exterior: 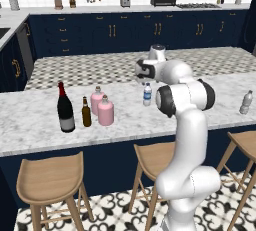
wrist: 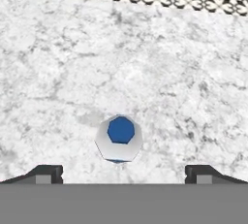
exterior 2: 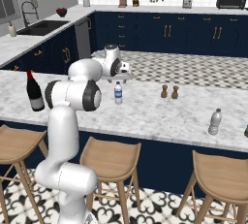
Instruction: Move the plastic bottles in the middle to the plastics group, and the glass bottles in the middle to the glass group.
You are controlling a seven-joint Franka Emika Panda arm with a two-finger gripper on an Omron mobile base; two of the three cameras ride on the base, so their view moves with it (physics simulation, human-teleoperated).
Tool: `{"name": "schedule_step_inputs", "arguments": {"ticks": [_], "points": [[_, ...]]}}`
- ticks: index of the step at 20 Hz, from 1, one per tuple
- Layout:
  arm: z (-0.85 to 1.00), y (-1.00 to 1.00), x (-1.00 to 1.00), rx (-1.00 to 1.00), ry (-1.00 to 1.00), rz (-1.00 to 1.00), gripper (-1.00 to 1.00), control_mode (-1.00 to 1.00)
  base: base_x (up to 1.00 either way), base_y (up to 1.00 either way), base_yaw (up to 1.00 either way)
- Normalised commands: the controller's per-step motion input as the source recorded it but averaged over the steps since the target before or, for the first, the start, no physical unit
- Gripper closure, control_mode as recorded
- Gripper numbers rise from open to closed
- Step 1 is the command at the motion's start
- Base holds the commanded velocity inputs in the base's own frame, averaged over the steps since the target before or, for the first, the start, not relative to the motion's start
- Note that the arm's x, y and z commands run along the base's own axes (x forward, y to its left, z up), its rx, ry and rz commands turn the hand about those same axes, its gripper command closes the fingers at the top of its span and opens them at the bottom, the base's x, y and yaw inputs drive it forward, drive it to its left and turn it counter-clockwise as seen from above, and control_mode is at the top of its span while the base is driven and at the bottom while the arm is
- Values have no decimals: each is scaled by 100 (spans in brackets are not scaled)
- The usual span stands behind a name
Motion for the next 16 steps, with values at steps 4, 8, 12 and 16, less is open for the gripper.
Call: {"name": "schedule_step_inputs", "arguments": {"ticks": [4,8,12,16], "points": [[0,1,23,0,0,-4,-100,-100,0,0,0],[-16,0,3,0,0,0,-100,-100,0,0,0],[-18,-1,-2,0,0,0,-100,-100,0,0,0],[-1,0,-1,0,0,0,-100,-100,0,0,0]]}}
